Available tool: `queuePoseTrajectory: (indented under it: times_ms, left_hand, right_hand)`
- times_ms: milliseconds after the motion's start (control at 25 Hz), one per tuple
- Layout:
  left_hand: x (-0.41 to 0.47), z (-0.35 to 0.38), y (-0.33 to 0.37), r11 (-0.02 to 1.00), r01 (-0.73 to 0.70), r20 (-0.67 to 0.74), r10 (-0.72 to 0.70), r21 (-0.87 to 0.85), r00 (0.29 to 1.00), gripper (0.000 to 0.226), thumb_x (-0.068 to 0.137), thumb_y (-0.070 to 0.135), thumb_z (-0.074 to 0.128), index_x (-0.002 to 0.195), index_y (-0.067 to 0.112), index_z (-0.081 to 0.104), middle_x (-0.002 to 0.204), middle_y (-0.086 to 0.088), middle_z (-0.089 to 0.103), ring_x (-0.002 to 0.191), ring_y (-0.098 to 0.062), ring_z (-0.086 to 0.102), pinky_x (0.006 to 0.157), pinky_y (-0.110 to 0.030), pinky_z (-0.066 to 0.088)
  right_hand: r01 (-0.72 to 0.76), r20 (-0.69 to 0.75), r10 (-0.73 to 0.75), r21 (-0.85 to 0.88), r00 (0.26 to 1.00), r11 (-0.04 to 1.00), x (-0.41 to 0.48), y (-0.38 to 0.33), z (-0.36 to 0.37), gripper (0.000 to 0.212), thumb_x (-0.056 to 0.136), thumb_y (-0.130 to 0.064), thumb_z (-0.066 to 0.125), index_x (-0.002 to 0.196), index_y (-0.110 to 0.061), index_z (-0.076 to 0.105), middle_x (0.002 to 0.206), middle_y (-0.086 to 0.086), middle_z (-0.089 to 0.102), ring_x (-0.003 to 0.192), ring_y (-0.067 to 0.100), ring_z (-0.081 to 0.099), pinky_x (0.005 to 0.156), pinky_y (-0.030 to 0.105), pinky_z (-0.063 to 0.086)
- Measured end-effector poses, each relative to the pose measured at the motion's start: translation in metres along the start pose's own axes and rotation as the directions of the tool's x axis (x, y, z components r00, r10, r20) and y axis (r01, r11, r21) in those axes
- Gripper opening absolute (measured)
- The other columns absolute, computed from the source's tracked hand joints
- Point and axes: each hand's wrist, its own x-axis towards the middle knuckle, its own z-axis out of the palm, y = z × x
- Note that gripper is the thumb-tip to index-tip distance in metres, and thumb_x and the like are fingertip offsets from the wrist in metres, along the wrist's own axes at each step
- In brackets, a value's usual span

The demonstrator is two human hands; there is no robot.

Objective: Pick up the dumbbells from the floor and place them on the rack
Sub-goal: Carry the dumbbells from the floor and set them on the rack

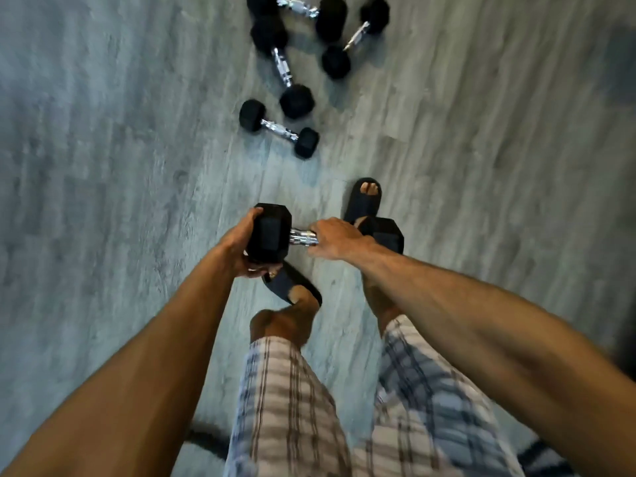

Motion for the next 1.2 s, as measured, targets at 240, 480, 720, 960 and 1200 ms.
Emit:
queuePoseTrajectory:
  times_ms: [240,480,720,960,1200]
  left_hand:
    - [-0.124,0.051,0.003,0.965,-0.026,0.048,0.014,0.262,0.999,0.065,0.076,0.056,0.069,0.122,0.013,0.052,0.116,-0.024,0.061,0.101,-0.043,0.066,0.075,-0.048,0.059]
    - [-0.184,0.151,-0.009,0.753,0.009,0.055,-0.060,0.658,0.997,0.044,0.077,0.050,0.059,0.092,0.009,0.057,0.090,-0.017,0.066,0.084,-0.034,0.064,0.064,-0.030,0.048]
    - [-0.203,0.289,-0.025,0.455,0.003,0.003,-0.010,0.891,1.000,0.057,0.068,0.065,0.060,0.101,0.019,0.057,0.084,-0.014,0.073,0.080,-0.036,0.071,0.064,-0.026,0.042]
    - [-0.222,0.441,-0.054,0.161,-0.011,0.012,-0.004,0.987,1.000,0.061,0.071,0.067,0.055,0.104,0.016,0.055,0.093,-0.015,0.066,0.073,-0.034,0.068,0.056,-0.024,0.036]
    - [-0.231,0.585,-0.109,-0.169,-0.037,0.038,0.001,0.985,0.999,0.056,0.071,0.065,0.057,0.105,0.020,0.054,0.104,-0.018,0.066,0.085,-0.040,0.069,0.055,-0.025,0.043]
  right_hand:
    - [-0.079,-0.115,0.103,0.202,0.988,0.976,-0.144,0.009,-0.025,0.019,0.078,-0.033,0.066,0.091,-0.020,0.060,0.080,0.001,0.057,0.077,0.027,0.060,0.059,0.031,0.040]
    - [-0.133,-0.185,0.226,0.414,0.956,0.900,-0.237,0.063,-0.005,0.021,0.079,-0.034,0.068,0.077,-0.022,0.051,0.067,-0.003,0.049,0.065,0.022,0.054,0.056,0.032,0.041]
    - [-0.203,-0.199,0.403,0.622,0.893,0.757,-0.294,0.155,0.009,0.018,0.076,-0.034,0.068,0.084,-0.019,0.061,0.075,0.000,0.058,0.069,0.025,0.059,0.057,0.029,0.040]
    - [-0.211,-0.182,0.534,0.778,0.826,0.592,-0.355,0.253,0.017,0.028,0.082,-0.036,0.068,0.099,-0.015,0.061,0.085,0.003,0.056,0.075,0.027,0.056,0.062,0.033,0.042]
    - [-0.144,-0.154,0.637,0.909,0.755,0.390,-0.408,0.336,0.049,0.039,0.087,-0.035,0.066,0.112,-0.006,0.060,0.104,0.013,0.062,0.095,0.033,0.060,0.075,0.035,0.048]
